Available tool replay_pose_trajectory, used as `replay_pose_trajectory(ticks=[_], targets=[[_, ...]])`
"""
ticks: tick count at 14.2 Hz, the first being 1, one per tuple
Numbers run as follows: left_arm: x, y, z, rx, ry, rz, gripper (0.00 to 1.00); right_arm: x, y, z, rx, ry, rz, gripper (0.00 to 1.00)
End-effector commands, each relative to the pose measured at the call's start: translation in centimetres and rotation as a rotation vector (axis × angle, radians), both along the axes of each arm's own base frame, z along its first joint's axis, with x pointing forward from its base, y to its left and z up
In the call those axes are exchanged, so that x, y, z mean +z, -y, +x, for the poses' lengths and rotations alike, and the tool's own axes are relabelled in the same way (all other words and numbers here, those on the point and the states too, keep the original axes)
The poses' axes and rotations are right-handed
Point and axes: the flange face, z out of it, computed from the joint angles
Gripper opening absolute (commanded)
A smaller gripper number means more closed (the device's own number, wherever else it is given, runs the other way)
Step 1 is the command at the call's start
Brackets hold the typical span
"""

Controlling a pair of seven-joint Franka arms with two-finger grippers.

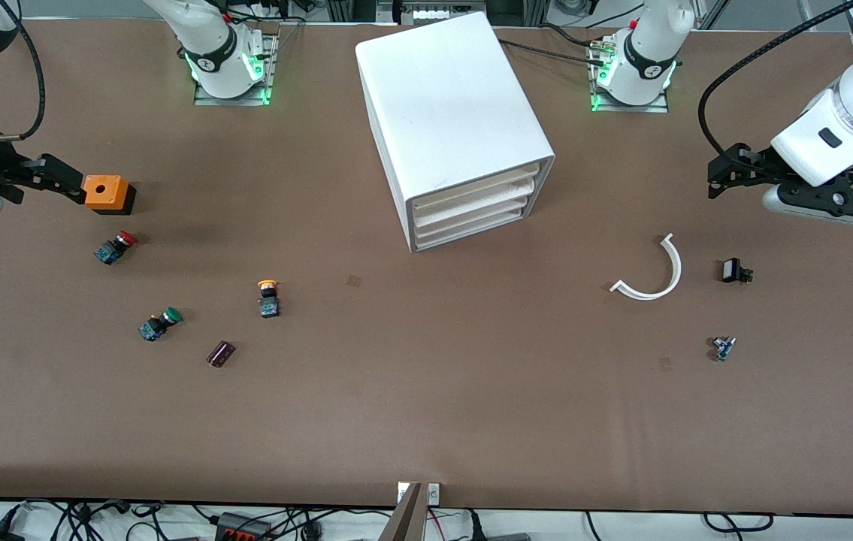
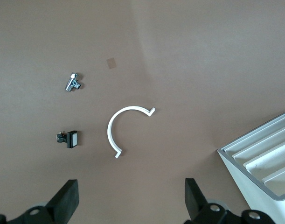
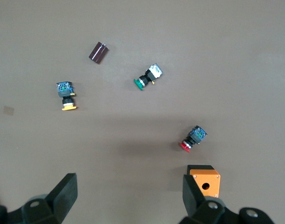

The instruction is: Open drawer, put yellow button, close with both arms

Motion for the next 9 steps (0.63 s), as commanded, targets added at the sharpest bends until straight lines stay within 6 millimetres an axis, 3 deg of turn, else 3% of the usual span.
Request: replay_pose_trajectory(ticks=[1, 4, 7, 9], targets=[[0.7, 0.2, 0.0, 0.0, -0.004, -0.002, 1.0, 0.2, -0.1, -0.6, 0.016, 0.011, -0.005, 1.0], [0.7, 0.2, 0.0, 0.004, -0.004, -0.001, 1.0, -0.1, -0.5, -0.2, 0.022, 0.003, -0.005, 1.0], [0.8, 0.3, -0.4, -0.013, -0.02, 0.002, 1.0, -2.4, -2.1, 1.1, 0.052, -0.035, -0.004, 1.0], [0.7, 2.6, -0.8, -0.047, -0.026, 0.011, 1.0, -3.7, -4.5, 1.8, 0.079, -0.05, 0.0, 1.0]])
